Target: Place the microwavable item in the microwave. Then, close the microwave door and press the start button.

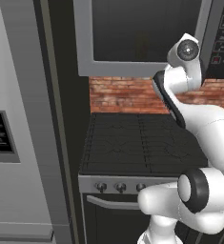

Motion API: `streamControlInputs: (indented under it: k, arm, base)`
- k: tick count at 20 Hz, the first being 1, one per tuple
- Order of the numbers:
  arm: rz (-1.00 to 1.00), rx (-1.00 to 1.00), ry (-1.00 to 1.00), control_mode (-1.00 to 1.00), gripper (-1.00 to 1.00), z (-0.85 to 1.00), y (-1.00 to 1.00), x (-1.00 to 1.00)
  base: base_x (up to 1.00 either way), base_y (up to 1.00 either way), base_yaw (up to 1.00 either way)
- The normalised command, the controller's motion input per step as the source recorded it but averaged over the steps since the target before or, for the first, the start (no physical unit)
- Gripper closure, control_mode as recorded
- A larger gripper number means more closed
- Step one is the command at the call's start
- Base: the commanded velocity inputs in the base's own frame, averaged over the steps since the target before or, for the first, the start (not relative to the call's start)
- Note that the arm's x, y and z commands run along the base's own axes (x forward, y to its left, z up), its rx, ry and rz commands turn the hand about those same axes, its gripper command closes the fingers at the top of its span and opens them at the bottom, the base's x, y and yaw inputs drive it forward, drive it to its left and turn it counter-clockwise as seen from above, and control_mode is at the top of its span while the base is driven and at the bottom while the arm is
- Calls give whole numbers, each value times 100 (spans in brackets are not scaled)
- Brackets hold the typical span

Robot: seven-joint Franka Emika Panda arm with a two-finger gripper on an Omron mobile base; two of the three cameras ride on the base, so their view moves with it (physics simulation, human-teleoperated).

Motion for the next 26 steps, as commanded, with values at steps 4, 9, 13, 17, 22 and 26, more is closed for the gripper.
streamControlInputs:
  k: [4, 9, 13, 17, 22, 26]
  arm:
    - [1, 2, 5, -100, -100, -61, 0, 48]
    - [5, 1, 7, -100, -100, -65, 0, 46]
    - [13, 0, -7, -100, -100, -17, -6, -71]
    - [15, 1, -23, -100, -100, 0, -51, -100]
    - [7, 1, -10, -100, -100, 6, -97, -100]
    - [2, 0, 0, -100, -100, -1, -100, -42]
  base:
    - [0, 0, 0]
    - [0, 0, 0]
    - [0, 0, 0]
    - [0, 0, 0]
    - [0, 0, 0]
    - [0, 0, 0]
